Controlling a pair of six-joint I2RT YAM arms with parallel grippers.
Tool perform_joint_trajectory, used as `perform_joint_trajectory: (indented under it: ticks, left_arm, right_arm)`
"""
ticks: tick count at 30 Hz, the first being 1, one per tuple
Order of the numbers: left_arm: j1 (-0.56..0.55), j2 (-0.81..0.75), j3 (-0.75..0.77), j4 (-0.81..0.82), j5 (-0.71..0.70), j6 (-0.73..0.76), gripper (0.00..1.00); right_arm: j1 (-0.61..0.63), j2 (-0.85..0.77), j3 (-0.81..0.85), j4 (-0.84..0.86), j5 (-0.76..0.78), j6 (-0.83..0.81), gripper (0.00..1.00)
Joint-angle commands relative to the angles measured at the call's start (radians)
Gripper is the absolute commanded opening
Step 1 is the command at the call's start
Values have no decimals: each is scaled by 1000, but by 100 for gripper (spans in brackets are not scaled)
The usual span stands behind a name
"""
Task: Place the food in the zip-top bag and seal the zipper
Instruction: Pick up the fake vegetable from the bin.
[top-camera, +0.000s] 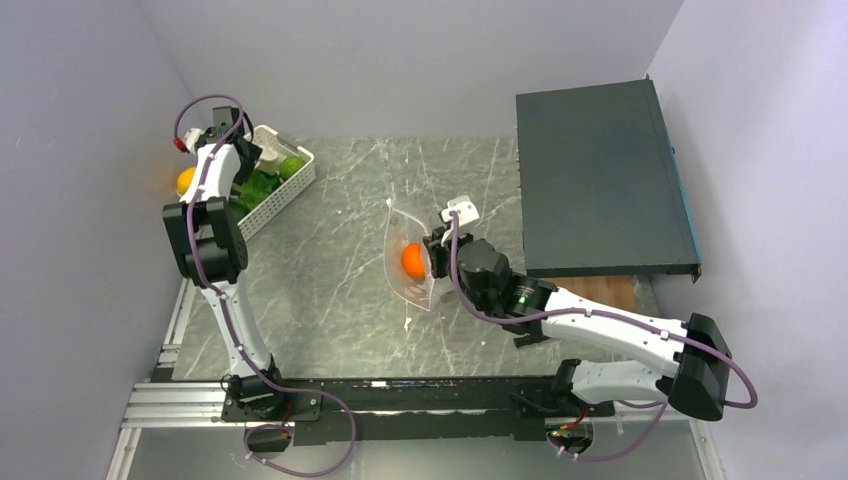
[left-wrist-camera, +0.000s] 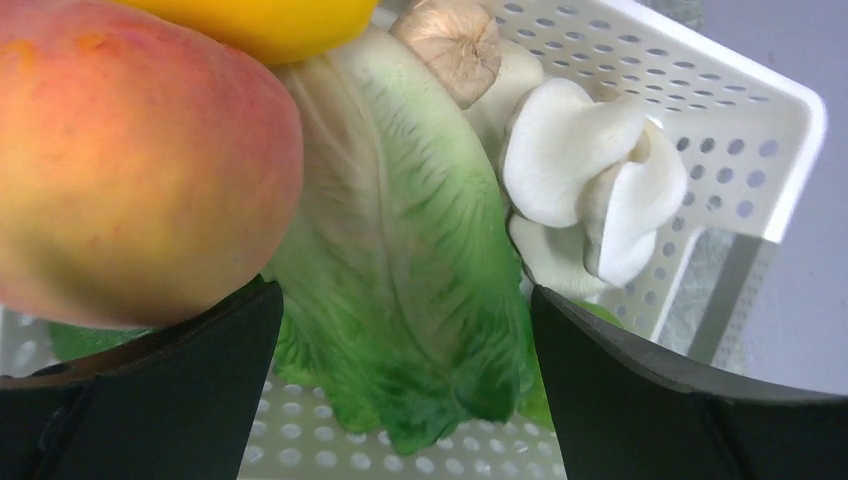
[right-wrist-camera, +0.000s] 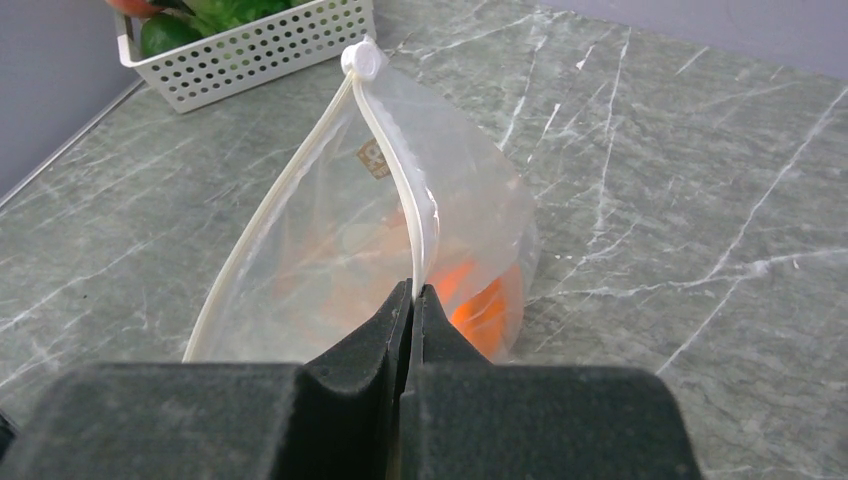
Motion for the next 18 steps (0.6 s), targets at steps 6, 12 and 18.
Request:
perform_joint_trajectory:
  ticks: [6,12,18]
  left_arm:
    - [24,95,33,8,-40,-54,98]
    - [49,129,25,-8,26,-88,95]
    - [57,121,6,29,34,-64,93]
  right_arm:
    - [2,-19,4,70,29,-16,0]
    - [3,-37,0,70,24,-13,0]
    - [11,-34,0,75,33,-19,0]
